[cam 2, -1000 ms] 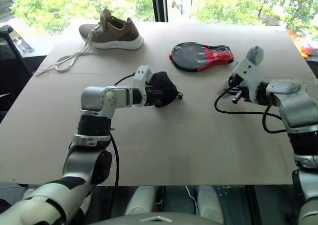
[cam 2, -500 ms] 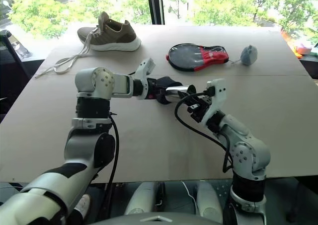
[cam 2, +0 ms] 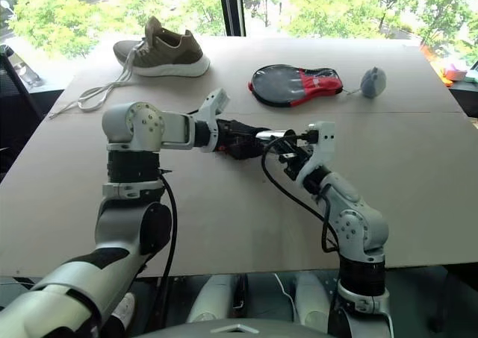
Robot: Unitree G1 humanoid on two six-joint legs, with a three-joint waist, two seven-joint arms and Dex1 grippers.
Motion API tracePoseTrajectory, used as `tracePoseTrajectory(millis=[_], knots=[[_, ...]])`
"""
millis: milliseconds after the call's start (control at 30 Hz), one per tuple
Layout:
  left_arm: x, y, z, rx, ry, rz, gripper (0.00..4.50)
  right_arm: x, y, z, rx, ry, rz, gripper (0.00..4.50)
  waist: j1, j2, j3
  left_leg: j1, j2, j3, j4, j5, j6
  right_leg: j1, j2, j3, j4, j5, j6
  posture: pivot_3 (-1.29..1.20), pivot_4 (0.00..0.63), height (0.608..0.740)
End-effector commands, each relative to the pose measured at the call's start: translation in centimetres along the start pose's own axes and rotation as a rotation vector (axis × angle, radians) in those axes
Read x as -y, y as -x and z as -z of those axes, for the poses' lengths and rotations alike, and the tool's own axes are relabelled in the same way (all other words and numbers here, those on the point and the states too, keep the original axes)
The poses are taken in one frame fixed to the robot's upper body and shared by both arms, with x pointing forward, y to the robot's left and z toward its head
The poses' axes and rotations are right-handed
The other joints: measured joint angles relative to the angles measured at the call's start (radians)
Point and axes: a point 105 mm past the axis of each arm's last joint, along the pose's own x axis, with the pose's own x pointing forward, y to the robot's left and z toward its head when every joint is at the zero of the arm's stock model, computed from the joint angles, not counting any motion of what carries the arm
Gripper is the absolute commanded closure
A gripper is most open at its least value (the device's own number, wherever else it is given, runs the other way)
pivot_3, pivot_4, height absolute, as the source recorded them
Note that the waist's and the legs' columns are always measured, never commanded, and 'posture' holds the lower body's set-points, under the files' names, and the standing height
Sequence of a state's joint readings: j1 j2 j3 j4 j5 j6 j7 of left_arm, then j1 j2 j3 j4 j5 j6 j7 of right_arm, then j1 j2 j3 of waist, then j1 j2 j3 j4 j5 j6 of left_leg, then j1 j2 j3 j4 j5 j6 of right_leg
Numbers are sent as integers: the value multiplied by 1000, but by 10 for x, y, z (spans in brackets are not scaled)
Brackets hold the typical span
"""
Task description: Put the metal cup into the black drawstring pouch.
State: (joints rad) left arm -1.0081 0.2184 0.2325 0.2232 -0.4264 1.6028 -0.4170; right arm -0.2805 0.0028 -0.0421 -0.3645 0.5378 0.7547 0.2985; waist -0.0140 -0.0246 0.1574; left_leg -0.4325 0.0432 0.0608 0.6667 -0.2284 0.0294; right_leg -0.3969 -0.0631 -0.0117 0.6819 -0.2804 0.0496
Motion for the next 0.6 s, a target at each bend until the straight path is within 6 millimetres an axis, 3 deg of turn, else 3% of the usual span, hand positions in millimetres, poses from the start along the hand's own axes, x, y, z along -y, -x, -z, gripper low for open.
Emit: tracePoseTrajectory(millis=[33, 233, 333, 433, 600], knots=[[20, 2, -4, 39, -39, 78, 4500, -13, -5, 10, -26, 26, -46, 4418, 1, 0, 0, 0, 0, 0, 0, 0, 0, 0, 0, 0, 0, 0, 0, 0, 150, 740], [31, -1, -4, 60, -54, 102, 4500, -23, -14, 25, -67, 107, -88, 4418, 0, 0, 0, 0, 0, 0, 0, 0, 0, 0, 0, 0, 0, 0, 0, 0, 150, 740], [35, -2, -4, 66, -50, 117, 4500, -26, -22, 17, 9, 104, -91, 4418, 0, 0, 0, 0, 0, 0, 0, 0, 0, 0, 0, 0, 0, 0, 0, 0, 150, 740], [34, -2, -2, 79, -24, 123, 4500, -24, -33, -6, 189, 0, -89, 4418, -2, 0, 0, 1, 1, 0, 0, 0, 0, 0, 0, 1, 0, 0, 0, 0, 150, 740], [29, 2, -1, 138, 19, 103, 4500, -9, -42, -6, 231, -133, -40, 4418, 1, 0, 0, 0, 3, 0, 0, 0, 0, 0, -1, 0, -1, 0, 0, 0, 150, 740]])
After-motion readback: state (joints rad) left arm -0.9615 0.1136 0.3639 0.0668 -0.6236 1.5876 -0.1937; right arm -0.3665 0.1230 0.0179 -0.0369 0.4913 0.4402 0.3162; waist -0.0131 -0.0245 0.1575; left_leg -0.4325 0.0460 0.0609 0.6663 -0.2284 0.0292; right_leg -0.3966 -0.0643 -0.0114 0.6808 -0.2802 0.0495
